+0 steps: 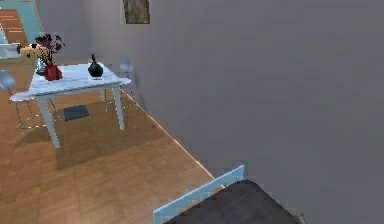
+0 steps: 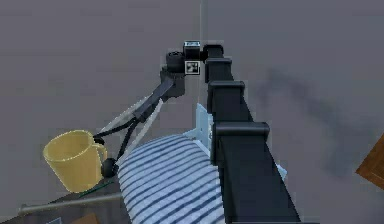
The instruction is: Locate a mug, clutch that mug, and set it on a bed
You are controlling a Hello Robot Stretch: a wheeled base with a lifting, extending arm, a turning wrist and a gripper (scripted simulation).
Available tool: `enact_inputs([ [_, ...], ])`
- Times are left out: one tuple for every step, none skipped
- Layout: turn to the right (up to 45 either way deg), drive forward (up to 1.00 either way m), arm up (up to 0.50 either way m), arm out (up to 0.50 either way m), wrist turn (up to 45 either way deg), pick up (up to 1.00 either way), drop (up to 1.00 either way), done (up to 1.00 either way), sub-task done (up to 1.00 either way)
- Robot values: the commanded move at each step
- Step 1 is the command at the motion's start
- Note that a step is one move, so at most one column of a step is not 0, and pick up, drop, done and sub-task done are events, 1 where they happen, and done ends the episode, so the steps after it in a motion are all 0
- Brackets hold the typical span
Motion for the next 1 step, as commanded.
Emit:
enact_inputs([
  [0.0, 0.00, 0.00, 0.00, 39.0, 0.00, 0.00, 0.00, 0.00],
])
